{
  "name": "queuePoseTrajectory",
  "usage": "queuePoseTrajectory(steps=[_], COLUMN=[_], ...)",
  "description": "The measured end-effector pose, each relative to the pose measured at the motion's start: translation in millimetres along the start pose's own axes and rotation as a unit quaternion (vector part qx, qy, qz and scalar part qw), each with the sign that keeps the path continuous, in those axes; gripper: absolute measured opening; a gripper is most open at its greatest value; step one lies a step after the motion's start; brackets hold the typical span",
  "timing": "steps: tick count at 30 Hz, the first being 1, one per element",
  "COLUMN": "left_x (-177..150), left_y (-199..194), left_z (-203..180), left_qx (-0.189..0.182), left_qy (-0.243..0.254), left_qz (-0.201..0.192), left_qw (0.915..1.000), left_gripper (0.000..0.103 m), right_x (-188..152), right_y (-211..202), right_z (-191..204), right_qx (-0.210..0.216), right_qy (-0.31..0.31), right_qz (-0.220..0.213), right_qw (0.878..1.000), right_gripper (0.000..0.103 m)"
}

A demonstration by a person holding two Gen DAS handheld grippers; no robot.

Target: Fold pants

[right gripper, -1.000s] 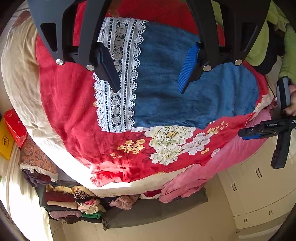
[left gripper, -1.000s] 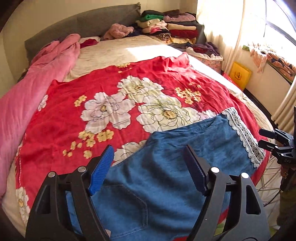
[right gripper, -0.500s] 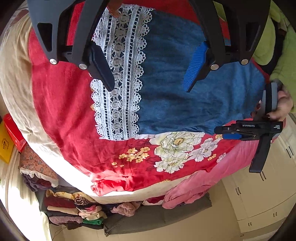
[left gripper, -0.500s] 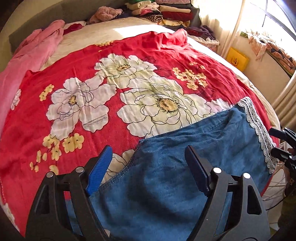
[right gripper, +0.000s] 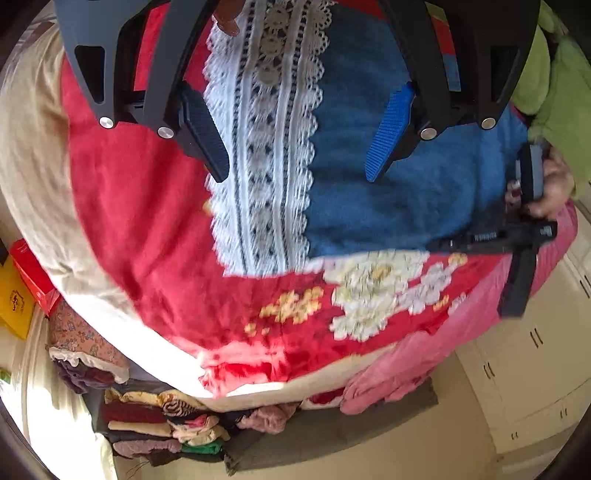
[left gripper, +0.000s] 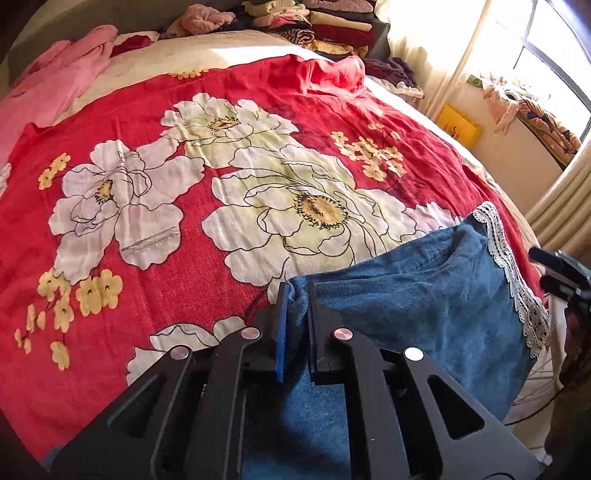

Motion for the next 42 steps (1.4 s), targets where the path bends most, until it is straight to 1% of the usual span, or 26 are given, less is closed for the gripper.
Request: queuePoseTrajectory(steps=[2,3,4,6,7,9,12,14,15,16,17,19,21,22,26,28,30,33,34,36,37,39,40,41,42], left_x=[-0.9,-1.4,-1.4,-1.7,-2.1,-2.7,-4.1,-6.3,-7.2,-7.6,-7.7,-8.7,-10.5,-11.0,-3.4,7.2,18.2,24.1,23.2,18.4,16.4,13.7,13.4,13.2,12.3], left_y=[-1.7,-2.3,-3.5,-5.7,-7.5,-10.2,-11.2,-7.9,-6.0,-2.5,2.6,9.4,10.8,7.9,-12.5,-20.8,-19.7,-1.7,5.8,20.1,25.1,27.1,24.5,20.4,13.1], left_z=[1.4,1.2,1.6,1.5,1.7,3.1,5.8,5.3,4.7,4.5,4.8,4.8,1.0,-1.3,-4.4,-5.3,-5.7,-2.6,-0.8,4.0,6.1,8.6,8.7,8.9,8.1], left_qx=[-0.006,-0.007,-0.009,-0.011,-0.010,-0.013,-0.019,-0.021,-0.020,-0.020,-0.023,-0.026,-0.016,-0.012,0.007,0.011,0.021,0.035,0.041,0.046,0.049,0.046,0.044,0.046,0.051], left_qy=[-0.003,-0.003,-0.004,-0.003,-0.003,-0.006,-0.010,-0.005,-0.002,0.000,-0.002,-0.008,-0.001,0.001,0.005,0.007,0.006,-0.002,-0.004,-0.011,-0.012,-0.012,-0.012,-0.010,-0.008], left_qz=[-0.005,-0.007,-0.010,-0.013,-0.016,-0.020,-0.027,-0.023,-0.020,-0.015,-0.009,0.000,0.003,-0.001,-0.034,-0.043,-0.041,-0.024,-0.017,-0.005,-0.002,-0.006,-0.010,-0.014,-0.020], left_qw=[1.0000,0.9999,0.9999,0.9998,0.9998,0.9997,0.9994,0.9995,0.9996,0.9997,0.9997,0.9996,0.9999,0.9999,0.9994,0.9990,0.9989,0.9991,0.9990,0.9989,0.9987,0.9989,0.9989,0.9988,0.9985], left_gripper=[0.003,0.002,0.002,0.002,0.001,0.001,0.001,0.003,0.003,0.003,0.003,0.003,0.000,0.000,0.000,0.000,0.000,0.000,0.000,0.001,0.004,0.004,0.006,0.012,0.018], right_x=[19.4,29.3,37.3,48.2,50.4,50.2,42.4,39.3,38.7,37.6,36.7,36.2,36.0,37.1,50.1,61.7,70.8,76.0,73.7,66.9,64.1,63.6,64.2,65.1,65.7], right_y=[1.4,7.5,16.7,38.3,48.4,70.7,95.2,95.0,93.9,93.6,93.9,92.3,87.2,83.6,58.4,53.2,55.4,76.7,88.9,105.0,110.3,108.7,105.5,99.8,91.5], right_z=[-10.3,-15.8,-21.1,-27.3,-29.1,-35.1,-43.8,-39.1,-36.7,-35.0,-33.7,-31.5,-30.8,-30.2,-31.2,-30.7,-30.8,-32.9,-32.1,-31.1,-31.5,-34.5,-36.5,-39.2,-42.5], right_qx=[-0.019,-0.026,-0.031,-0.022,-0.017,-0.011,0.002,0.007,0.015,0.022,0.028,0.047,0.052,0.053,0.051,0.044,0.032,0.004,-0.010,-0.030,-0.034,-0.038,-0.038,-0.037,-0.033], right_qy=[0.007,0.008,0.012,0.013,0.012,0.018,0.040,0.030,0.024,0.019,0.014,0.009,0.005,0.006,-0.001,-0.007,-0.018,-0.030,-0.041,-0.052,-0.055,-0.050,-0.044,-0.035,-0.023], right_qz=[-0.003,0.003,0.017,0.044,0.056,0.083,0.108,0.103,0.101,0.103,0.106,0.106,0.097,0.090,0.045,0.036,0.032,0.055,0.073,0.089,0.093,0.085,0.082,0.077,0.068], right_qw=[1.000,1.000,0.999,0.999,0.998,0.996,0.993,0.994,0.994,0.994,0.994,0.993,0.994,0.995,0.998,0.998,0.999,0.998,0.996,0.994,0.994,0.994,0.995,0.996,0.997], right_gripper=[0.075,0.075,0.075,0.073,0.068,0.062,0.062,0.055,0.046,0.040,0.037,0.023,0.020,0.019,0.017,0.017,0.017,0.017,0.017,0.019,0.020,0.024,0.033,0.036,0.043])
Point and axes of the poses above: each gripper's, at about its wrist camera, not at the fingertips, and y roughly the way its jaws point, z to its left, x to its top, the point moved 3 cm from there along y, roughly the way its jaws point, and after that the axes turned 9 degrees about z, right-handed, at the moved point
